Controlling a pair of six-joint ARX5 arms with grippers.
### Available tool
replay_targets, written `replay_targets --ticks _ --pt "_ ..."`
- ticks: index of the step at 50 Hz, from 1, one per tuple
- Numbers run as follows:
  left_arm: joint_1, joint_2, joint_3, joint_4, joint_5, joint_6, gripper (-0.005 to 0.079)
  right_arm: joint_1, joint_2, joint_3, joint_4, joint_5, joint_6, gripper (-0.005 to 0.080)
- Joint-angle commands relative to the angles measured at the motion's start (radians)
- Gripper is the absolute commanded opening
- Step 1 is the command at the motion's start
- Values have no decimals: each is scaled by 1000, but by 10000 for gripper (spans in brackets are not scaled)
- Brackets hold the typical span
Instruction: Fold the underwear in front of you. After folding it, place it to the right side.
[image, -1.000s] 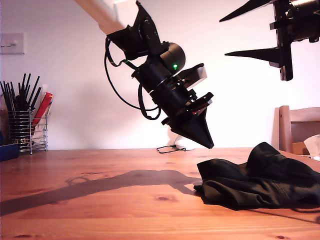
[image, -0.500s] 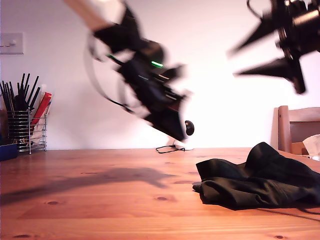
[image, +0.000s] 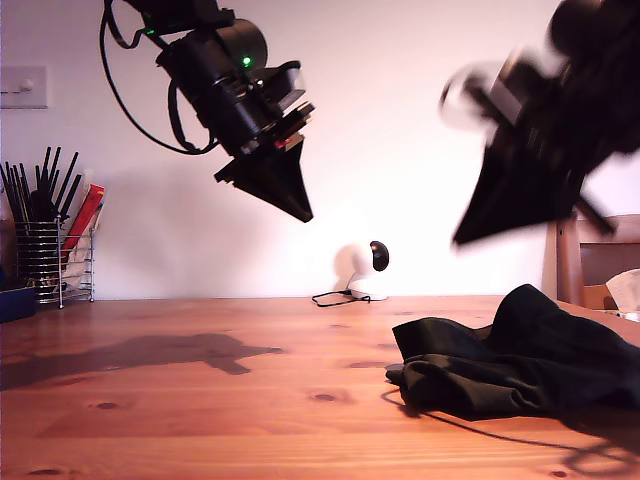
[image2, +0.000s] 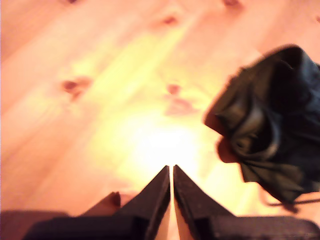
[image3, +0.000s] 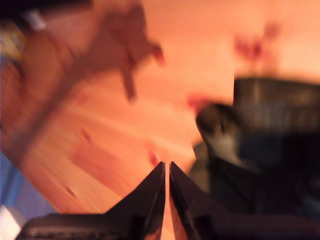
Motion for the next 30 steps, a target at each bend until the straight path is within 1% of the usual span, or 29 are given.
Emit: replay_targets --ticks 1,6,20,30 --pt "8 23 -7 -2 1 -2 -19 9 46 4 -1 29 -7 -13" --pt "8 23 -7 -6 2 -2 -19 23 89 4 -1 72 -22 -13" --pt "8 23 -7 -27 2 -2 -19 37 188 4 28 95 -48 -13" --pt "8 23 -7 -30 2 -2 -19 38 222 4 -6 209 -87 -13"
